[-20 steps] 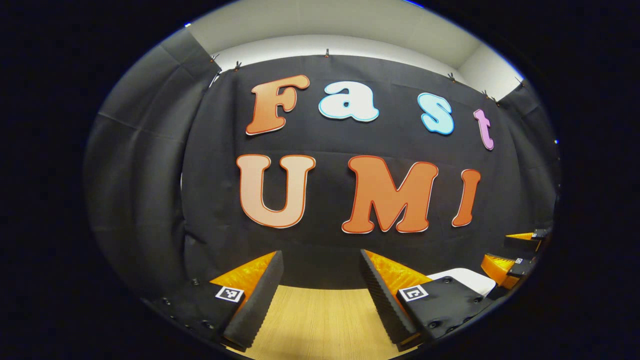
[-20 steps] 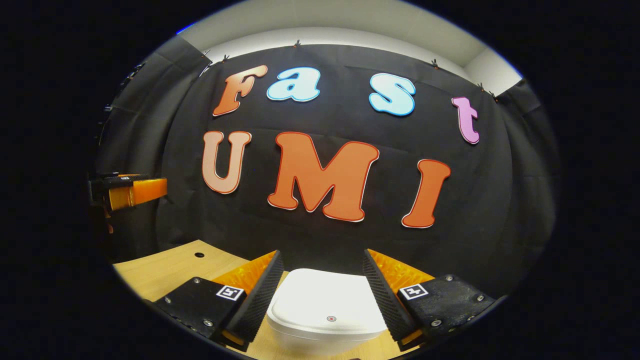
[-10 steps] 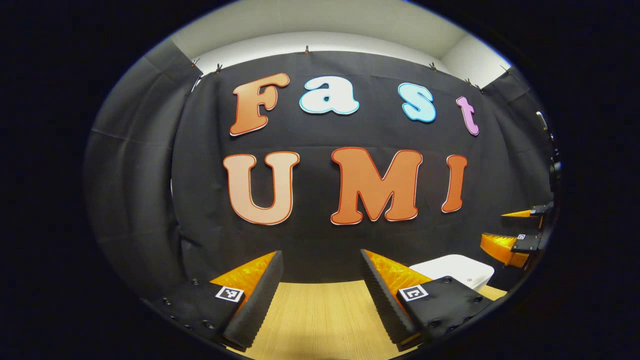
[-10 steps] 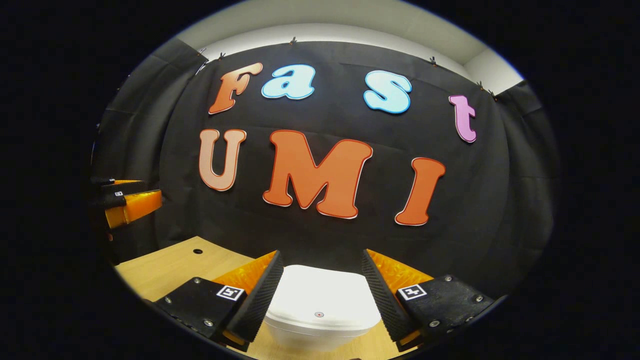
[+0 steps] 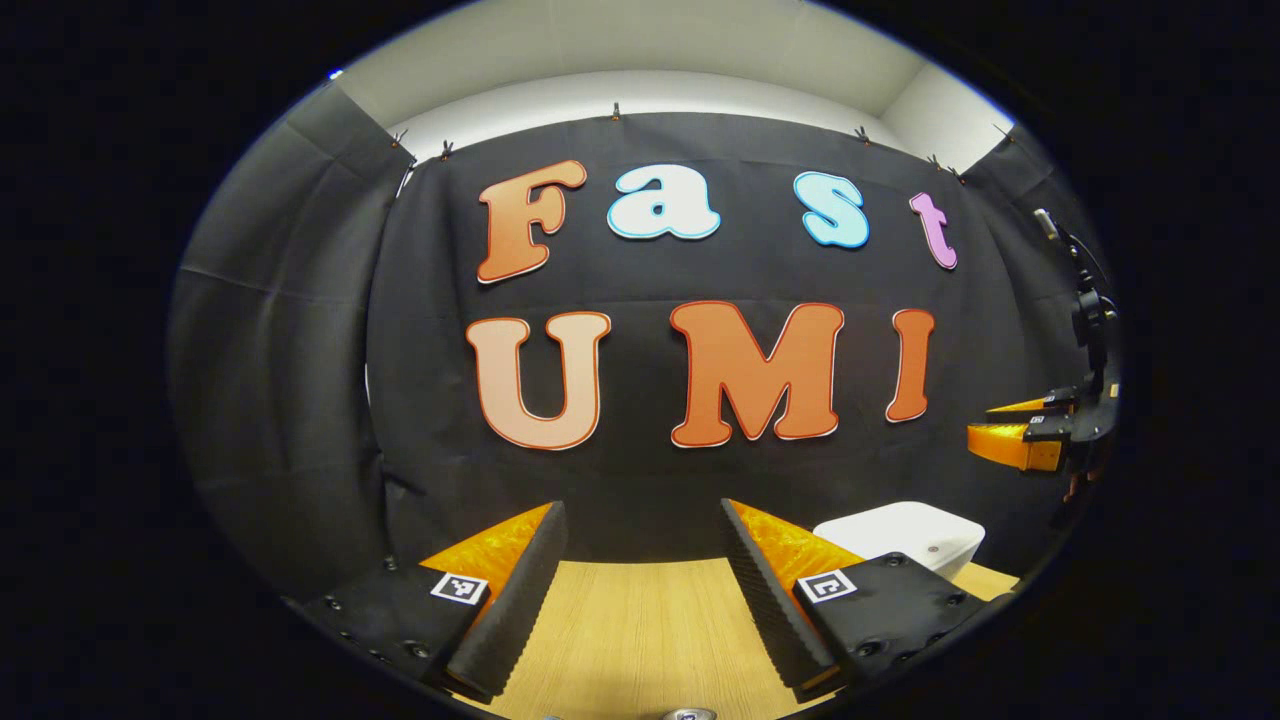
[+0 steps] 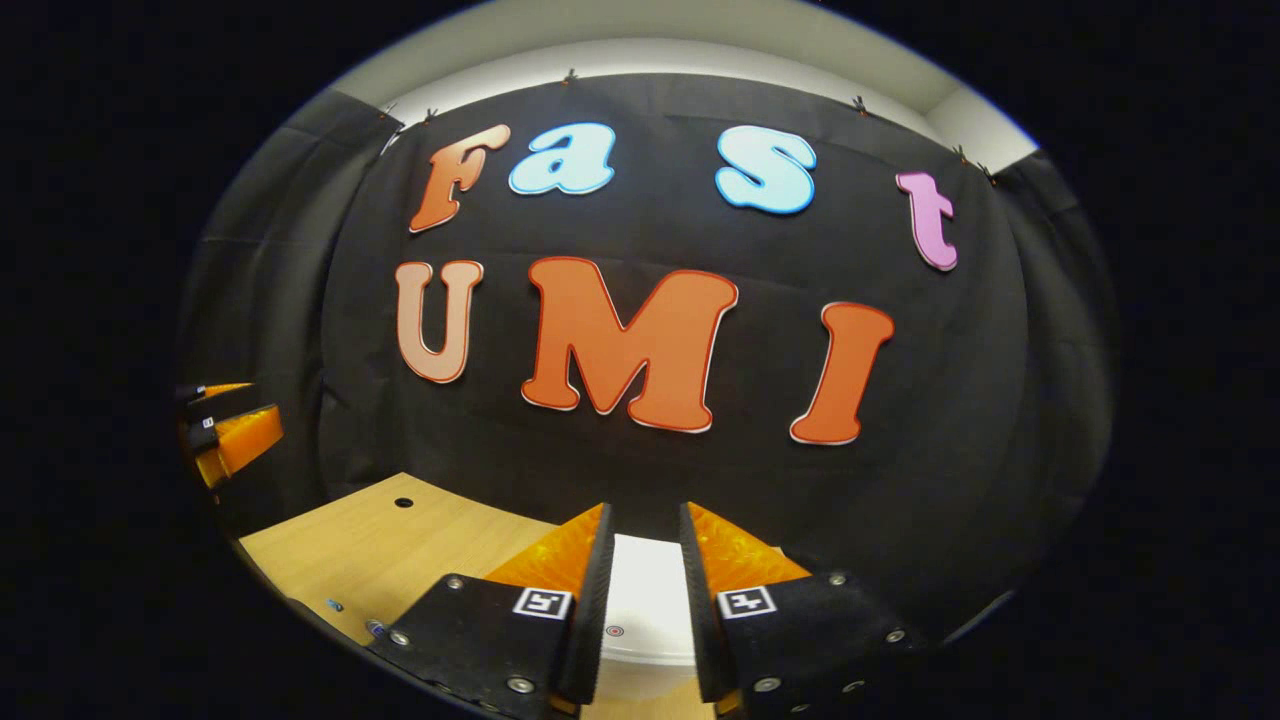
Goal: Press the lid of the desktop garbage bin to open it, pick up the crumpled paper on the desktop and throw it into the bin, then pick up the pop can on the desktop and drop it into the bin, and finally close the garbage bin lid.
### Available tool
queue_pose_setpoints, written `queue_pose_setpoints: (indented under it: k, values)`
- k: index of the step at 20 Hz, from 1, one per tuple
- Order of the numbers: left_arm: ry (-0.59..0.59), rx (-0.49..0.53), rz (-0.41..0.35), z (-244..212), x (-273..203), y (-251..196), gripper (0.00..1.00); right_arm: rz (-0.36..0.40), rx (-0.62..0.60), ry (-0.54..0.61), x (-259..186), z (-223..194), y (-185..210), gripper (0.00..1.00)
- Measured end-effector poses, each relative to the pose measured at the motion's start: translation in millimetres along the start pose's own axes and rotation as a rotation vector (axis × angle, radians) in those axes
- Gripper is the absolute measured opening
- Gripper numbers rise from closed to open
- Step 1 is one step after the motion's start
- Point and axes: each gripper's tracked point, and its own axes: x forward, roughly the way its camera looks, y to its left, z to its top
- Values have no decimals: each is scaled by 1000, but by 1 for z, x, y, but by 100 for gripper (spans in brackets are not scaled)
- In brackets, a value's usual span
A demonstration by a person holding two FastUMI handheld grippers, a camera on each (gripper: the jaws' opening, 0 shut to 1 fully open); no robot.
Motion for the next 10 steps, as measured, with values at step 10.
queue_pose_setpoints:
  k: [10]
  values:
    - [71, 28, 97, -26, -36, 24, 97, 91, 25, 173, 18, -65, 6, 1]
